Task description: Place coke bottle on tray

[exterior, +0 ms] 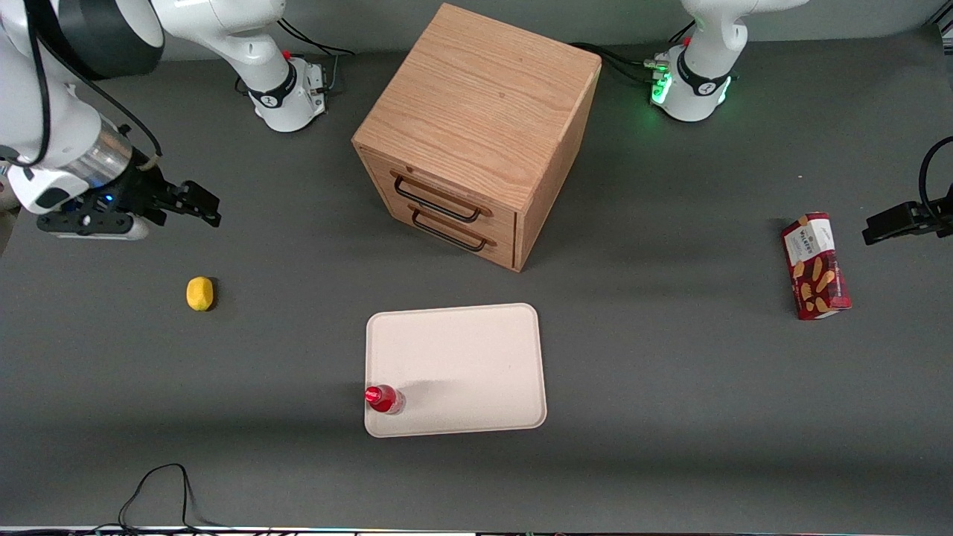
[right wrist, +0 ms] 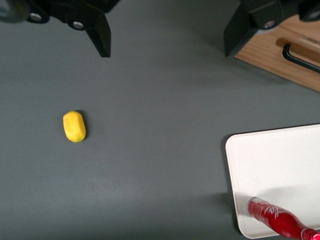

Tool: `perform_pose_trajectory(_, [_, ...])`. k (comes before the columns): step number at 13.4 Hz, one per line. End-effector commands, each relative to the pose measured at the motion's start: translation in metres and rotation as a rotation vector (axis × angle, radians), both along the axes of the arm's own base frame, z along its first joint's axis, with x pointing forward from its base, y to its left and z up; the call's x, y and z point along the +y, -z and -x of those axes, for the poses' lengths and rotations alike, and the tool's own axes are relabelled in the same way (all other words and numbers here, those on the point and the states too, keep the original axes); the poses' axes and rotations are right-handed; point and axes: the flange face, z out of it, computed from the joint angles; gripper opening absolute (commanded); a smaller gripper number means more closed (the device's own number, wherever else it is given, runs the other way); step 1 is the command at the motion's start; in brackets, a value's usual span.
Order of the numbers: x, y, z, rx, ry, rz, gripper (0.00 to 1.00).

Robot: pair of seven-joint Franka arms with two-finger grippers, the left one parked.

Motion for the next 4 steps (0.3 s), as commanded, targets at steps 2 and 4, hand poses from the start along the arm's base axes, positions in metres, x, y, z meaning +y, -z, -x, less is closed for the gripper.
perform_pose_trajectory(2, [-0.034,-0.025,-0.005,0.011,0.011,-0.012,1.00])
perform_pose_trajectory(4, [-0.034,-0.034,-0.008,0.010,-0.020,-0.010,1.00])
